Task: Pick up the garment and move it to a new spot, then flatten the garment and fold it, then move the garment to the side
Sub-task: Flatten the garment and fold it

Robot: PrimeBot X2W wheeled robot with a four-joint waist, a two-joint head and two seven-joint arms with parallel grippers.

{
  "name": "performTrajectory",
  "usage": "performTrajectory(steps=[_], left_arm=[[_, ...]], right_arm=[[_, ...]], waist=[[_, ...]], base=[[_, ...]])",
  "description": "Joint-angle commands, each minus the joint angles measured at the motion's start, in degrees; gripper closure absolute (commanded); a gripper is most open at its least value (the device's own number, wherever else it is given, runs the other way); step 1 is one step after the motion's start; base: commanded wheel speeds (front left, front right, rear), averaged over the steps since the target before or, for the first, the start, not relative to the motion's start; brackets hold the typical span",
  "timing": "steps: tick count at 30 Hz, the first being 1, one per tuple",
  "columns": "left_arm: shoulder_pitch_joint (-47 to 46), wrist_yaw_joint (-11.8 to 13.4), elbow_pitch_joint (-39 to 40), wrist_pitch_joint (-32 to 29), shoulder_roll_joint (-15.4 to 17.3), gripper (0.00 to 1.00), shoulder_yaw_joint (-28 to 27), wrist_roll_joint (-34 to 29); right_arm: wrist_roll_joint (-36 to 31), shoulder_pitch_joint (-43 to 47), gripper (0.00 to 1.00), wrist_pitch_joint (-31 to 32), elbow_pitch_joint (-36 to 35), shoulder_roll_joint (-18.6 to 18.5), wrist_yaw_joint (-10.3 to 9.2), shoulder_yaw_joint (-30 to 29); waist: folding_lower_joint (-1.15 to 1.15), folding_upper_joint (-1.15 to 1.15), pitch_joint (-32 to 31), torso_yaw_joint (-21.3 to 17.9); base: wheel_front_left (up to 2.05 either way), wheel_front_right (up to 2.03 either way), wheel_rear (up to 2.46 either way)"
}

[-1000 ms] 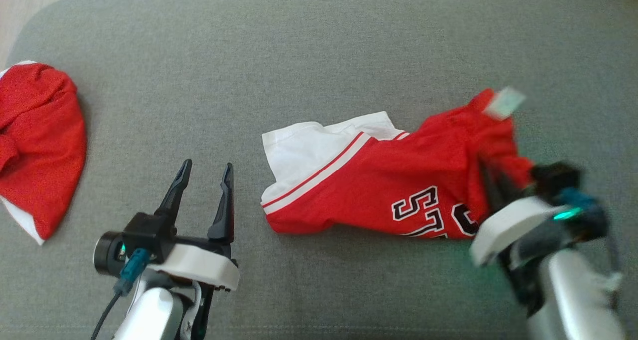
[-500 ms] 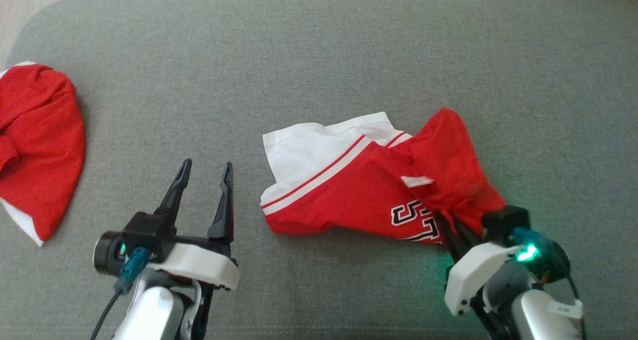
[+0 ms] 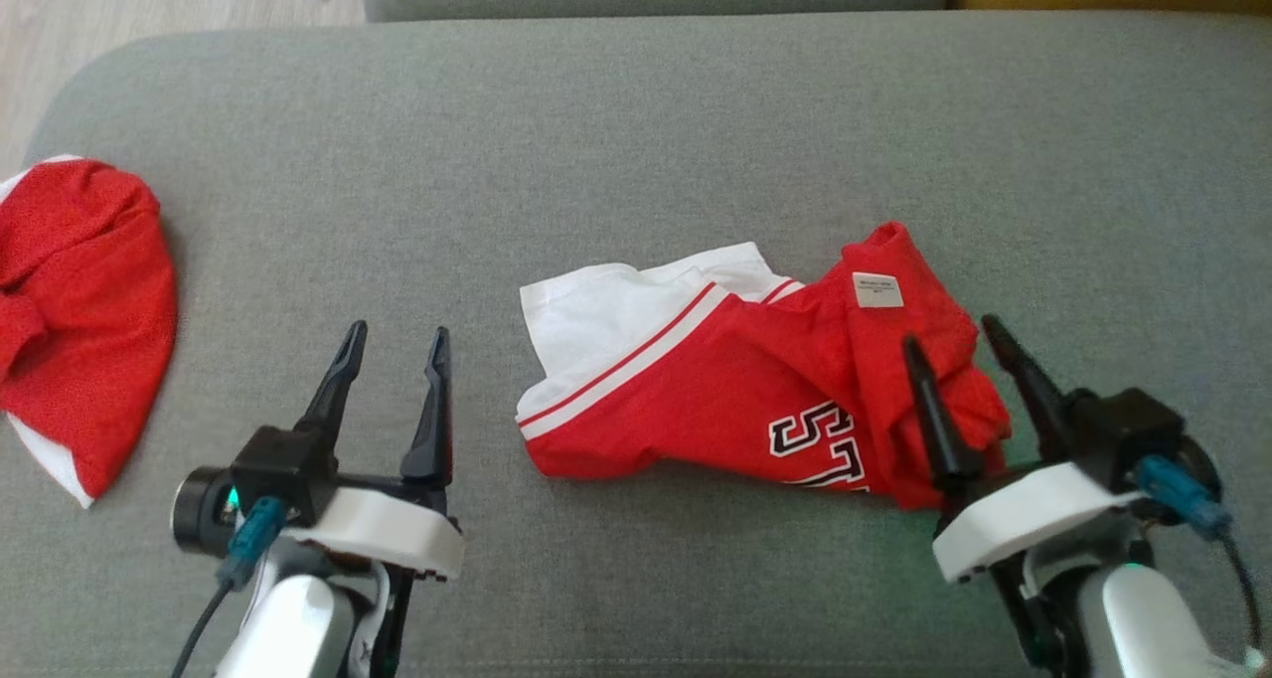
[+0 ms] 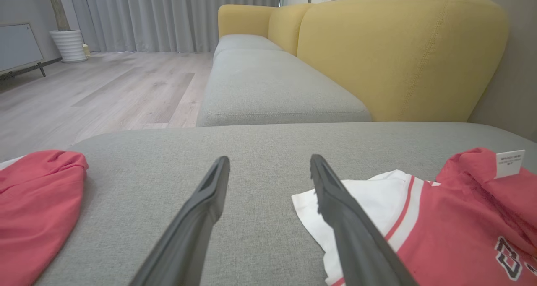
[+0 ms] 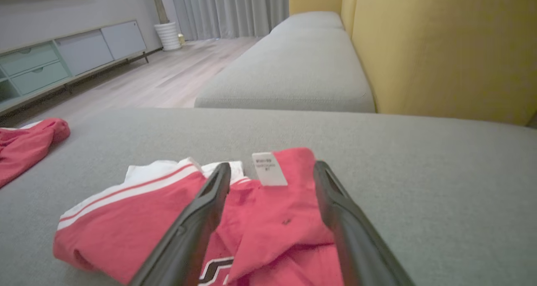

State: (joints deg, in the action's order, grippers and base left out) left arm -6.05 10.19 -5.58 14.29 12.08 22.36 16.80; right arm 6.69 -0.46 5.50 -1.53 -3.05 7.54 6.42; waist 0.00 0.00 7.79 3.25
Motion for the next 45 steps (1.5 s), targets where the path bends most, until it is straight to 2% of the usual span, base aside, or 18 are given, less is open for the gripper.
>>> performTrajectory(steps=[1, 11, 29, 33, 39, 45], left_arm=[[-1.26, 0.6, 2.12, 0.69, 1.41, 0.0, -2.49, 0.06], [1.43, 1.63, 3.66, -0.12, 2.87, 0.0, -2.18, -0.42], [2.26, 2.34, 4.93, -0.9, 3.13, 0.0, -1.38, 0.04], [1.56, 2.34, 5.07, -0.87, 3.1, 0.0, -1.27, 0.08], [0.04, 2.03, 4.89, -0.58, 2.68, 0.0, -0.91, 0.09], [-1.42, 1.57, 4.2, -0.19, 2.15, 0.0, -0.54, 0.09]], right_arm=[[-0.53, -1.23, 0.0, -1.18, -3.22, 0.15, -0.05, 0.63], [-0.64, 0.79, 0.0, -2.5, -6.77, 0.16, -0.05, -3.3], [2.33, 1.63, 0.0, -1.92, -5.91, 0.17, -0.05, -3.72], [4.8, 0.43, 0.0, -1.9, -3.27, 0.17, -0.05, -4.45], [5.11, -4.28, 0.0, -1.46, 4.97, -0.26, -0.05, -7.83], [7.99, -9.44, 0.0, 3.45, 14.59, -2.17, -0.05, -6.25]], waist=[[0.0, 0.0, -0.6, -0.12], [0.0, 0.0, -3.38, -0.52], [0.0, 0.0, -3.4, -0.43], [0.0, 0.0, -2.42, -0.2], [0.0, 0.0, -0.38, 0.54], [0.0, 0.0, 1.28, 1.46]], base=[[0.0, 0.0, 0.0], [0.0, 0.0, 0.0], [0.0, 0.0, 0.0], [0.0, 0.0, 0.0], [0.0, 0.0, 0.0], [0.0, 0.0, 0.0]])
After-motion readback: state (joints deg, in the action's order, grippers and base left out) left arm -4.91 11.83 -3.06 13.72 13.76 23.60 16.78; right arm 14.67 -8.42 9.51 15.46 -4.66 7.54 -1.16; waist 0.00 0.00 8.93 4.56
